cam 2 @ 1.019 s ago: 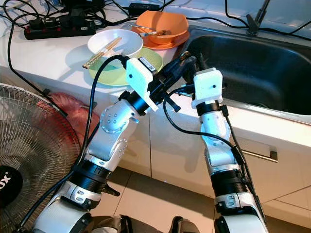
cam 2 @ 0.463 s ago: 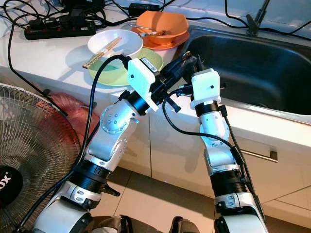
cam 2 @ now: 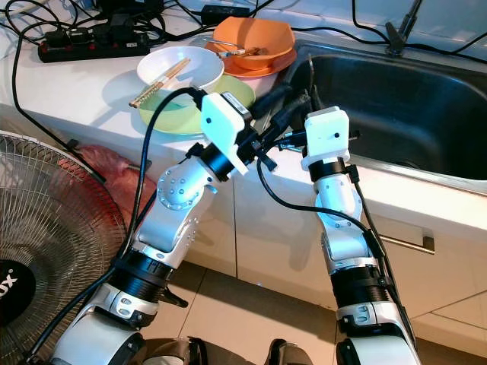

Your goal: Kitchen organization

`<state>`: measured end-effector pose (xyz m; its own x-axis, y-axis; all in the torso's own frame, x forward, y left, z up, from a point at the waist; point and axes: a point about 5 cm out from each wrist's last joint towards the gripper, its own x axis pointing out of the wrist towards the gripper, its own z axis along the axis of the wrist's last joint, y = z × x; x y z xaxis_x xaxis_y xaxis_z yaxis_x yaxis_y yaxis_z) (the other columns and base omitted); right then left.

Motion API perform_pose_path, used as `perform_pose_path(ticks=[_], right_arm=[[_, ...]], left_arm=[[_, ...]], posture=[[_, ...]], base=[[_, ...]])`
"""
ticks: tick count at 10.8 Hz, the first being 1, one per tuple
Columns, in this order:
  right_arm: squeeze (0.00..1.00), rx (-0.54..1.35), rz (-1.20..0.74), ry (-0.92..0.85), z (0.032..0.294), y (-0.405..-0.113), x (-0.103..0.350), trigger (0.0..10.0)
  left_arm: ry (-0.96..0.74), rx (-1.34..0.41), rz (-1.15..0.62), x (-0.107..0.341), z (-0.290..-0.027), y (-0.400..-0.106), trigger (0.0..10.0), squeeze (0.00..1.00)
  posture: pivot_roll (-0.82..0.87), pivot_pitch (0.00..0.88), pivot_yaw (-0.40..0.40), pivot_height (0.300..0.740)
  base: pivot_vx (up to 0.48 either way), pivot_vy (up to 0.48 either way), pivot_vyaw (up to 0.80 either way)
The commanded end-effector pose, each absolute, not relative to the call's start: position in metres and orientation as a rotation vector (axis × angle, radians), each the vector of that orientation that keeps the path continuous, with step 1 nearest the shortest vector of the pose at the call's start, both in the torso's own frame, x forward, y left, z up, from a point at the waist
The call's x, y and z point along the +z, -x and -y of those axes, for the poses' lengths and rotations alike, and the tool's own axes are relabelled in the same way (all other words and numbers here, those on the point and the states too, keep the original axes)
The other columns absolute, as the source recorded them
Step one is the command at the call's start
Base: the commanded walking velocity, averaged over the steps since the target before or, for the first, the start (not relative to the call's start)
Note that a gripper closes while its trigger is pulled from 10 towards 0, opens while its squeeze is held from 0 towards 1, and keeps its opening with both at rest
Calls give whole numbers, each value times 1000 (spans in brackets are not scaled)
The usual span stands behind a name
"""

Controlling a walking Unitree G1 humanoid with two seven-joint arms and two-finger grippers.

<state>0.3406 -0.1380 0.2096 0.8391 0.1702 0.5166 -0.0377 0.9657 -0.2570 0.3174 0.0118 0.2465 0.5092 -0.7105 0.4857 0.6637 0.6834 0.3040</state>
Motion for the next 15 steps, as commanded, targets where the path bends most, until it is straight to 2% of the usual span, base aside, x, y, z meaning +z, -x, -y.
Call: perform_pose_path(ticks=[1, 4, 5, 6, 10, 13, 15], right_arm=[[0, 91, 585, 232, 142, -343, 216, 0], [0, 46, 582, 251, 151, -347, 219, 0], [0, 2, 572, 252, 158, -350, 221, 6196], [0, -24, 562, 257, 163, -352, 221, 10000], [0, -109, 528, 260, 184, -369, 227, 10000], [0, -103, 485, 283, 184, -376, 218, 10000], [0, -103, 485, 283, 184, -376, 218, 10000]], left_arm=[[-88, -810, 619, 246, -14, -319, 10000, 0], [-87, -747, 622, 246, -24, -323, 10000, 0], [-91, -695, 618, 244, -32, -325, 10000, 0], [-95, -640, 617, 244, -41, -328, 10000, 0], [-156, -365, 598, 243, -94, -345, 10000, 0], [-175, -227, 598, 246, -120, -350, 10000, 0], [-175, -227, 598, 246, -120, -350, 10000, 0]], posture=[[15, 111, 8, 740], [12, 110, 9, 740], [12, 110, 9, 740], [17, 109, 8, 740], [29, 105, 3, 740], [36, 103, -1, 740], [36, 103, -1, 740]], base=[[0, 0, 0], [0, 0, 0], [0, 0, 0], [0, 0, 0], [0, 0, 0], [0, 0, 0], [0, 0, 0]])
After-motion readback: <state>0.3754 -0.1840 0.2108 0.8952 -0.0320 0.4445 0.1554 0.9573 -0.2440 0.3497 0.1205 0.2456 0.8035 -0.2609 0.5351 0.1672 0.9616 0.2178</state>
